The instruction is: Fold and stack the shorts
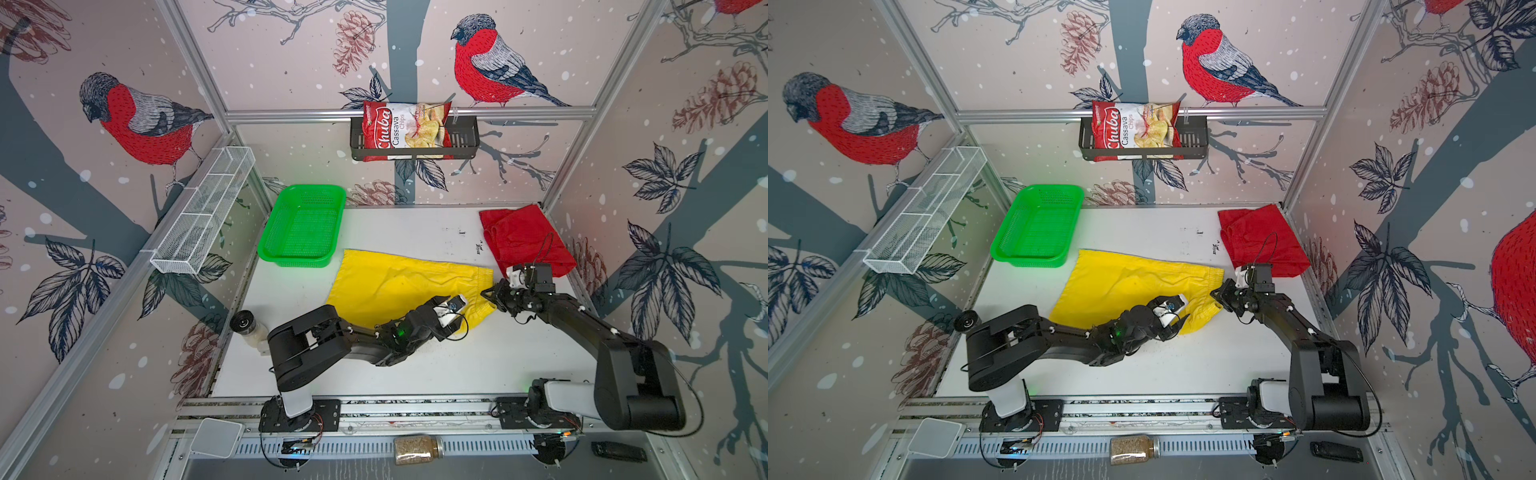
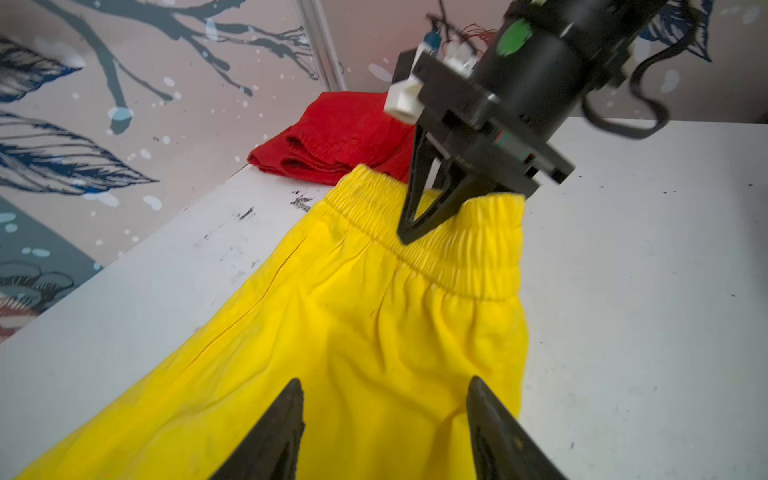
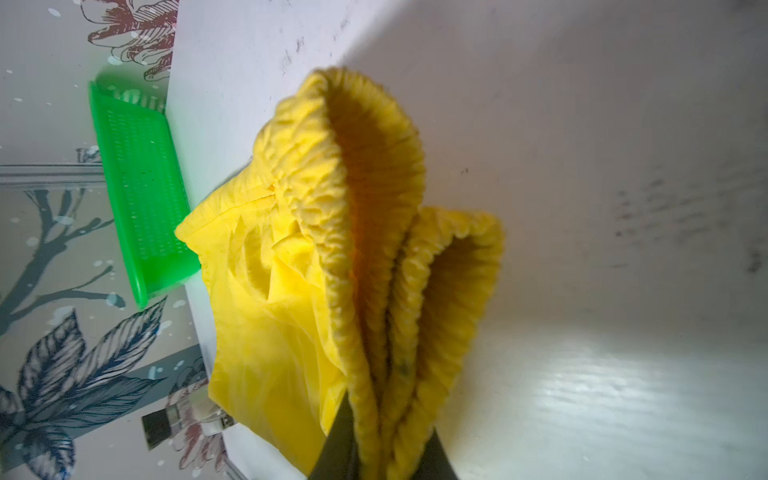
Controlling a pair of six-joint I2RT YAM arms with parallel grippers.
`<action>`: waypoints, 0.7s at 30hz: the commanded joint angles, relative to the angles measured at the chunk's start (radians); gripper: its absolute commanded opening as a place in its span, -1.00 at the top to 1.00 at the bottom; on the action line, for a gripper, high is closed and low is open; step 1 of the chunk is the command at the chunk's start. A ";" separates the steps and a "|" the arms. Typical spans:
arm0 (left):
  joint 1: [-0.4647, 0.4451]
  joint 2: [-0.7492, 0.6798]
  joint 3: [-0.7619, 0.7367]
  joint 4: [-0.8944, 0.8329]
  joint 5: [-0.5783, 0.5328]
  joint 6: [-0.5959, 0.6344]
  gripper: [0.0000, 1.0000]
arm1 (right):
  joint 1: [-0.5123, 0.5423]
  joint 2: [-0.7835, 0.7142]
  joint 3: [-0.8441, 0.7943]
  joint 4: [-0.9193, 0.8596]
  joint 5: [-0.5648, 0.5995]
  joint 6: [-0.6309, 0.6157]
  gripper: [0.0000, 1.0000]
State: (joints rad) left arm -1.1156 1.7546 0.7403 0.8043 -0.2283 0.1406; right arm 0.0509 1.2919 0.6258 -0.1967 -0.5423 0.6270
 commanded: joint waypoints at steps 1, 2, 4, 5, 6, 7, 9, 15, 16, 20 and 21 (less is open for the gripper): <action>0.033 -0.060 -0.007 -0.169 -0.059 -0.153 -0.20 | -0.002 -0.034 0.075 -0.181 0.103 -0.171 0.76; 0.048 -0.084 -0.014 -0.209 -0.061 -0.187 -0.18 | -0.002 -0.034 0.109 -0.223 0.126 -0.200 0.77; 0.083 -0.125 -0.024 -0.288 -0.060 -0.266 -0.15 | -0.002 -0.034 0.171 -0.299 0.169 -0.251 0.79; 0.102 -0.150 -0.032 -0.324 -0.050 -0.300 -0.14 | -0.001 -0.034 0.205 -0.338 0.196 -0.276 0.79; 0.119 -0.173 -0.040 -0.359 -0.049 -0.332 -0.12 | -0.001 -0.059 0.238 -0.372 0.221 -0.299 0.79; 0.132 -0.192 -0.043 -0.391 -0.048 -0.357 -0.12 | -0.002 -0.061 0.263 -0.400 0.247 -0.318 0.80; 0.169 -0.228 -0.045 -0.470 -0.025 -0.413 -0.09 | -0.001 -0.061 0.329 -0.461 0.292 -0.363 0.80; 0.303 -0.310 -0.078 -0.613 0.117 -0.571 0.00 | 0.003 -0.050 0.500 -0.568 0.409 -0.447 0.81; 0.318 -0.322 -0.090 -0.611 0.135 -0.583 0.01 | 0.007 -0.047 0.521 -0.573 0.419 -0.453 0.82; 0.384 -0.354 -0.155 -0.573 0.198 -0.662 0.12 | 0.060 -0.020 0.600 -0.583 0.467 -0.452 0.83; 0.400 -0.355 -0.166 -0.565 0.210 -0.682 0.14 | 0.085 -0.011 0.618 -0.587 0.480 -0.445 0.83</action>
State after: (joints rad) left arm -0.7444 1.4090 0.5968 0.2386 -0.0891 -0.4503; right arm 0.0994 1.2625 1.2079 -0.7647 -0.1226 0.2039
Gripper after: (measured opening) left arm 0.435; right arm 0.160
